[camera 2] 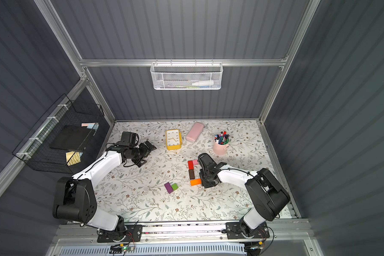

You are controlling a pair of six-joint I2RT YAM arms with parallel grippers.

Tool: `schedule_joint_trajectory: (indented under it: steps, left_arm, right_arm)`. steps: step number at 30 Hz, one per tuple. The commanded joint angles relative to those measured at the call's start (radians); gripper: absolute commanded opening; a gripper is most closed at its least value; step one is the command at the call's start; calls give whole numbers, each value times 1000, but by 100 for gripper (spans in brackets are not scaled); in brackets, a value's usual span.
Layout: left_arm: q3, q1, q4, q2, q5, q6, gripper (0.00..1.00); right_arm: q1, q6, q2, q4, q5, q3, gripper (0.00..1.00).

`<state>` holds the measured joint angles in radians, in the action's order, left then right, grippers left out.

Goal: Assemble the number 6 with building blocks
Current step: Assemble the building block at the center of the board.

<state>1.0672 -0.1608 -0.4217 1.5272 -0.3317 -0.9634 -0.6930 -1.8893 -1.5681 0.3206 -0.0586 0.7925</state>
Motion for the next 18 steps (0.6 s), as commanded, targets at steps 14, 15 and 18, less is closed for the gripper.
schedule_joint_trajectory:
  steps: [14, 15, 18]
  left_arm:
    - [57, 4, -39, 27, -6, 37, 99]
    - [57, 4, -38, 27, -6, 36, 99]
    - [52, 4, -37, 27, -6, 35, 100]
  right_arm:
    - [-6, -269, -4, 17, -15, -28, 34]
    - [-5, -269, -1, 19, -13, -30, 36]
    - [-6, -262, 2, 24, -7, -29, 41]
